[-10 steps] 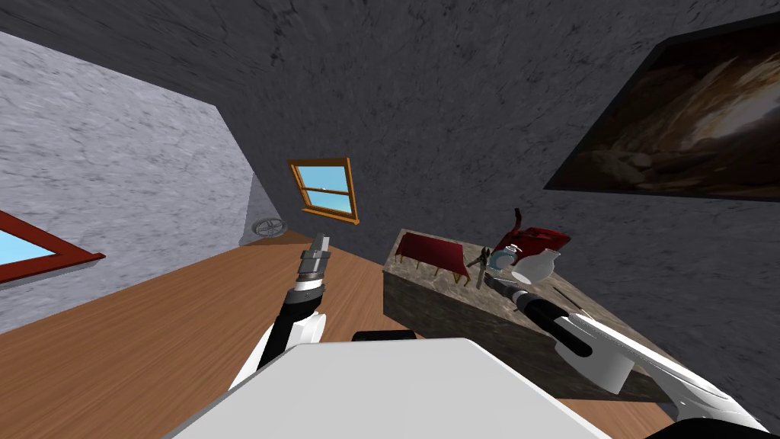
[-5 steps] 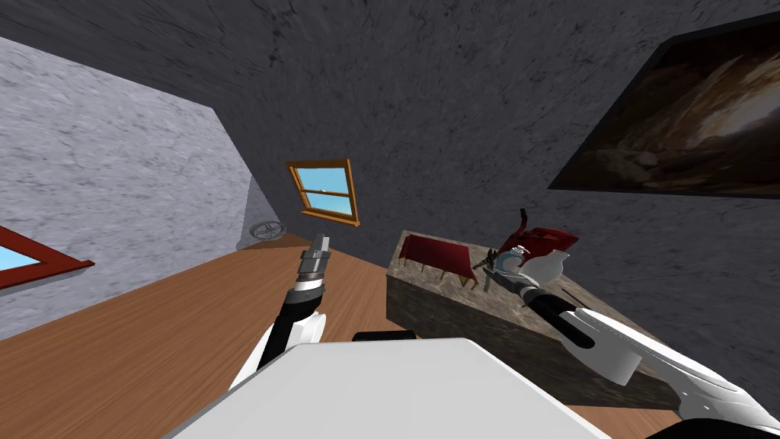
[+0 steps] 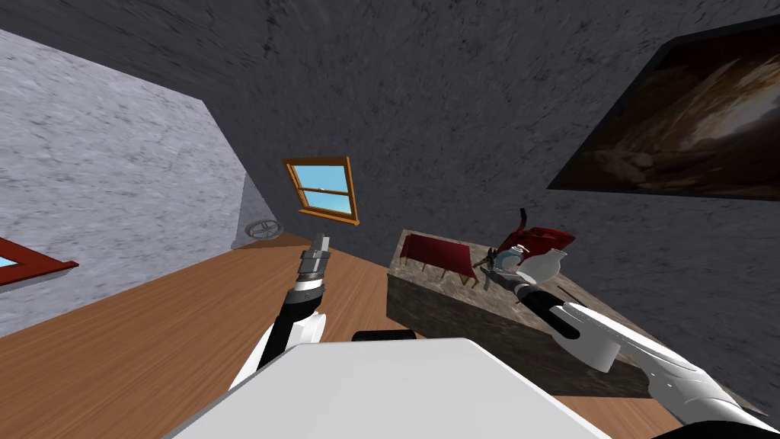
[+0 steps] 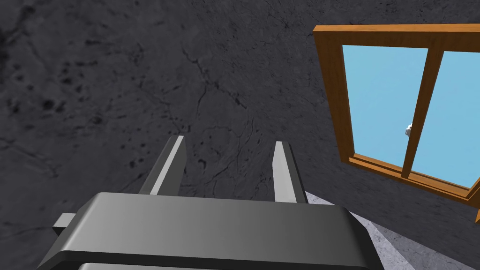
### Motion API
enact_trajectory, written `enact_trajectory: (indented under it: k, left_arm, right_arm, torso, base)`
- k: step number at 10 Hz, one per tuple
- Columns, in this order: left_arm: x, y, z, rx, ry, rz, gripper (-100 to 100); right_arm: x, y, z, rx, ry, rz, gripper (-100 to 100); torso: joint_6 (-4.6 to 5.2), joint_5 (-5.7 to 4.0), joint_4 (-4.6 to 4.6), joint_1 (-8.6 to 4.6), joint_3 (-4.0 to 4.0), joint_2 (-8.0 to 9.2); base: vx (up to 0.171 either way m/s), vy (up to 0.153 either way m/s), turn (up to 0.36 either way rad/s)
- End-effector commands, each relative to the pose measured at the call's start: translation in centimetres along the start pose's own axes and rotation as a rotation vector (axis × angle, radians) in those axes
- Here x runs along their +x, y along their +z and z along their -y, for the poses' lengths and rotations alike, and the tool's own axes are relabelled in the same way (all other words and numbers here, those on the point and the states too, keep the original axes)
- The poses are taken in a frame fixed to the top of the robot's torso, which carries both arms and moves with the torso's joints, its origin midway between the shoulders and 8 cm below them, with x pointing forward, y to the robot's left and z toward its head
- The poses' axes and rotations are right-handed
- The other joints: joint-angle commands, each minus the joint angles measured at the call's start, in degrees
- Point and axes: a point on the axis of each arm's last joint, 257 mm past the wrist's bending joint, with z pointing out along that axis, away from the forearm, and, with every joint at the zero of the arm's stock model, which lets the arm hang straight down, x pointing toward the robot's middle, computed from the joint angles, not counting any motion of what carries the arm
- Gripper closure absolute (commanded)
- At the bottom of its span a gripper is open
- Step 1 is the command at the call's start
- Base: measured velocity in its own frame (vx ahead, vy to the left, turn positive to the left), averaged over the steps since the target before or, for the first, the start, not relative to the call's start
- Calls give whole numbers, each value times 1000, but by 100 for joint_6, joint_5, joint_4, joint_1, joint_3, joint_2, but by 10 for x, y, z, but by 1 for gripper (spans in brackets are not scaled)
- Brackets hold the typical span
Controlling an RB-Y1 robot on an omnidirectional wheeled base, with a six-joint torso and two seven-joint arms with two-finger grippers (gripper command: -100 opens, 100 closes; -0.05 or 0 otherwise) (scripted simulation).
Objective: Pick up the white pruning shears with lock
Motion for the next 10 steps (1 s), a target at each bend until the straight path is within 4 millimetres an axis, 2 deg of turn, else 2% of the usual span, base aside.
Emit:
enact_trajectory:
  k: [1, 2, 3, 4, 5, 6, 7, 8, 9, 10]
  left_arm:
    - [0, 0, 0, 0, 0, 0, 0]
    - [0, 0, 0, 0, 0, 0, 0]
    - [0, 0, 0, 0, 0, 0, 0]
    - [0, 0, 0, 0, 0, 0, 0]
    - [0, 0, 0, 0, 0, 0, 0]
    - [0, 0, 0, 0, 0, 0, 0]
    - [0, 0, 0, 0, 0, 0, 0]
    - [0, 0, 0, 0, 0, 0, 0]
    - [0, 0, 0, 0, 0, 0, 0]
    - [0, 0, 0, 0, 0, 0, 0]
  right_arm:
    - [11, 9, -8, -24, 7, -16, -100]
    - [10, 17, -4, -13, 9, -13, -100]
    - [-2, 22, -6, -15, 12, 8, -100]
    - [12, 28, -14, -39, 14, -18, -100]
    - [13, 34, -12, -32, 14, -20, -100]
    - [0, 41, -11, -29, 17, 3, -100]
    - [-3, 42, -12, -30, 18, 8, -100]
    - [8, 49, -16, -46, 17, -14, -100]
    - [8, 56, -14, -37, 16, -17, -100]
    - [-7, 61, -19, -45, 19, 9, -100]
  torso:
    - [0, 0, 0, 0, 0, 0]
    - [3, -1, 0, 2, 3, 6]
    - [2, 0, 1, 2, 3, 6]
    - [0, 1, 0, 1, 0, -1]
    - [4, -1, 0, 1, 0, 1]
    - [1, 0, 0, 3, 2, 4]
    - [1, 1, 0, 1, 0, 0]
    - [1, 0, -1, -2, -3, -5]
    - [3, -1, -1, -1, 0, 0]
    - [2, 0, 1, 3, 2, 4]
  base:
    - [-47, 20, -57]
    - [-44, 22, -53]
    - [-18, 13, -7]
    - [-30, 15, -79]
    - [-39, 23, -42]
    - [-25, 14, 6]
    - [-7, 2, 8]
    - [-33, 11, -73]
    - [-45, 24, -50]
    - [-25, 14, -3]
